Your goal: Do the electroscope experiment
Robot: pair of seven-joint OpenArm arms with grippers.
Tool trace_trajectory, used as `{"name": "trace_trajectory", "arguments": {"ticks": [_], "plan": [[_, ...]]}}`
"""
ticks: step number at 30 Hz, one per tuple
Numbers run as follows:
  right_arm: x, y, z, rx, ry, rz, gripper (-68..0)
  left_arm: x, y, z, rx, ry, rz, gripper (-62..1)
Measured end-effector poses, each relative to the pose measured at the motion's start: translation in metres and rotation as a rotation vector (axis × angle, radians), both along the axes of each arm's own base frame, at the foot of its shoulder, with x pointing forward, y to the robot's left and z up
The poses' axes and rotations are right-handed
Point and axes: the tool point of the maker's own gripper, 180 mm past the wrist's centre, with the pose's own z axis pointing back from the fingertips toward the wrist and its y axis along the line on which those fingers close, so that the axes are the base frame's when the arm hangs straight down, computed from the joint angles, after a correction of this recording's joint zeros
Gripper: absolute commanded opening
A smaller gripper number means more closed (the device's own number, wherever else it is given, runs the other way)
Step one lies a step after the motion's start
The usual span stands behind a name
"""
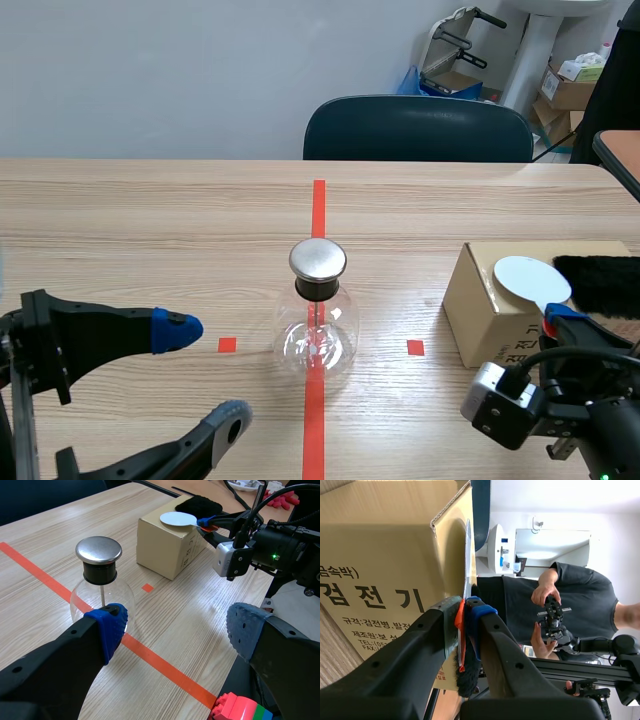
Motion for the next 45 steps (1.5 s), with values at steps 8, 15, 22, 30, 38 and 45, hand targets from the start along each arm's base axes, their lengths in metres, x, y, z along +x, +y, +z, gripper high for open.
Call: {"name": "trace_trajectory", "arguments": {"ticks": [8,15,22,30,38,45], "plan": [[0.000,0.000,0.000,0.000,0.000,0.000,-66.5,0.000,0.000,0.000,0.000,0.000,0.000,-17.0],[0.000,0.000,0.000,0.000,0.000,0.000,-66.5,0.000,0.000,0.000,0.000,0.000,0.000,-17.0],[0.000,0.000,0.000,0.000,0.000,0.000,-66.5,0.000,0.000,0.000,0.000,0.000,0.000,-17.0],[0.000,0.000,0.001,-0.012,-0.006,-0.001,-66.5,0.000,0.000,0.000,0.000,0.000,0.000,-17.0],[0.003,0.003,0.025,-0.016,-0.118,0.012,-65.5,0.000,0.000,0.000,0.000,0.000,0.000,-17.0],[0.018,0.025,0.061,0.005,-0.224,0.014,-65.5,0.001,0.001,-0.002,0.013,0.003,0.007,-32.8]]}}
